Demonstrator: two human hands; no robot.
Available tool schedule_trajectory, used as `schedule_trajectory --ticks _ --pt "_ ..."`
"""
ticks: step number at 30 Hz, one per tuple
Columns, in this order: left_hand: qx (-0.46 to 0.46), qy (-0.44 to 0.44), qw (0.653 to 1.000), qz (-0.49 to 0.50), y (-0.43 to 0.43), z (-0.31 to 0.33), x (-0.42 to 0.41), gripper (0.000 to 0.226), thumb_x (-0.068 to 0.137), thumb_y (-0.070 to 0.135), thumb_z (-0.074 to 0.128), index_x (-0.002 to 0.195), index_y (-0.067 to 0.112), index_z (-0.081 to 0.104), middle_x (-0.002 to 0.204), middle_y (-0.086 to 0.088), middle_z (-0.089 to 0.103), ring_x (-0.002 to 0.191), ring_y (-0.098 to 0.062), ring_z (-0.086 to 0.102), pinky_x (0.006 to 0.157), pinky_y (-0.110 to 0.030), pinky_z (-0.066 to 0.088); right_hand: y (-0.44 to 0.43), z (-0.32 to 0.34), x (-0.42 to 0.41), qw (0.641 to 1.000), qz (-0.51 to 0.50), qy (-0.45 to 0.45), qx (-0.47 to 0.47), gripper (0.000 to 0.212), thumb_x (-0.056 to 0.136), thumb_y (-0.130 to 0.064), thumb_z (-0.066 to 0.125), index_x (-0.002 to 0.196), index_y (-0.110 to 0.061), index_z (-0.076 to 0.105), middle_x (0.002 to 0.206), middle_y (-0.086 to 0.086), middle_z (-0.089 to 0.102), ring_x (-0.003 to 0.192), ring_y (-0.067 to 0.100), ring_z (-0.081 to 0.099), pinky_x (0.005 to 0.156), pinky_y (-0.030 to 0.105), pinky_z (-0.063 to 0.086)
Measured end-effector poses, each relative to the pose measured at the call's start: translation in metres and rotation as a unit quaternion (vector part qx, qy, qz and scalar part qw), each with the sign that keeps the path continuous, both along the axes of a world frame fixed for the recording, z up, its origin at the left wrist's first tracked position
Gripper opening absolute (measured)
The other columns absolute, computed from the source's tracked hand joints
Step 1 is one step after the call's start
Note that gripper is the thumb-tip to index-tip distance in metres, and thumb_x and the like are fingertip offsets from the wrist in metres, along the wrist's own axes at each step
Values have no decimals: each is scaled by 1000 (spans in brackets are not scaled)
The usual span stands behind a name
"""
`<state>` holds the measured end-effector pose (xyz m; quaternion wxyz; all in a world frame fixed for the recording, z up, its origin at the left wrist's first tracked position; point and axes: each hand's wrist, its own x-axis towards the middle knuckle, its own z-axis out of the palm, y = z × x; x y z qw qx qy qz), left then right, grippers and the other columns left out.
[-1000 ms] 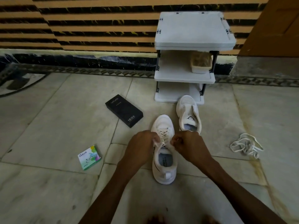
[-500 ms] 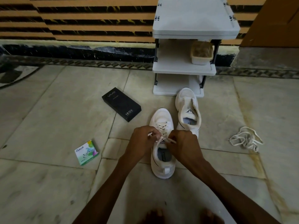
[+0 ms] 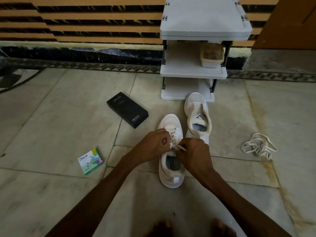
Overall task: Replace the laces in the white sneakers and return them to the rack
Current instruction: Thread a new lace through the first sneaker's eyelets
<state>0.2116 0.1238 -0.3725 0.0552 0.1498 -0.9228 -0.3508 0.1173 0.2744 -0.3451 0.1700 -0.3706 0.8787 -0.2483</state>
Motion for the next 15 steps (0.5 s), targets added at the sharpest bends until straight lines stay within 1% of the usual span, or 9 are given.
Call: schedule_trajectory --ticks 1,2,4,5,7,10,12,15 --pt "38 6 999 8 0 -1 1 10 80 22 59 81 12 60 82 3 58 76 -12 57 70 -29 52 0 -1 3 1000 -11 2 0 13 88 -28 67 86 -16 72 80 1 70 65 9 57 57 8 38" --pt "72 9 997 15 0 -1 3 9 80 21 59 81 12 61 81 4 58 75 -11 57 70 -27 51 0 -2 5 1000 -21 3 2 14 89 -29 66 87 -16 71 81 0 70 66 10 58 61 12 43" --pt "116 7 993 16 -2 0 5 6 82 18 58 82 13 61 81 5 59 75 -11 58 70 -26 50 -1 -5 11 999 -37 5 11 16 90 -30 64 90 -16 70 85 1 70 73 13 63 72 24 53" --pt "127 3 992 10 -3 0 6 4 83 16 58 81 13 60 80 5 59 74 -10 57 69 -26 49 -2 -5 14 999 -41 4 18 16 91 -30 62 92 -16 70 88 1 70 77 14 64 75 26 54" --pt "138 -6 990 -4 -5 2 7 6 84 11 57 81 14 60 79 5 59 74 -9 57 69 -25 49 -3 -6 19 999 -43 0 25 17 92 -30 61 97 -15 68 93 2 68 81 16 64 77 25 52" --pt "144 -16 989 -14 -7 7 8 6 85 11 57 81 14 61 80 4 61 77 -14 59 72 -32 51 -4 -7 24 999 -38 -5 37 21 87 -30 67 99 -13 67 98 3 67 86 18 64 80 25 51" --pt "137 -23 990 -23 -8 9 6 7 87 10 57 83 13 62 81 3 62 78 -14 60 73 -34 52 -4 -8 26 999 -43 -16 27 23 84 -28 71 99 -11 67 97 4 68 85 18 64 81 26 53" --pt "111 -27 993 -33 -8 9 3 5 88 11 58 84 9 61 82 0 61 78 -15 59 74 -38 54 -2 -9 29 998 -62 -1 14 19 89 -28 66 98 -11 69 95 5 69 82 18 64 82 28 54"
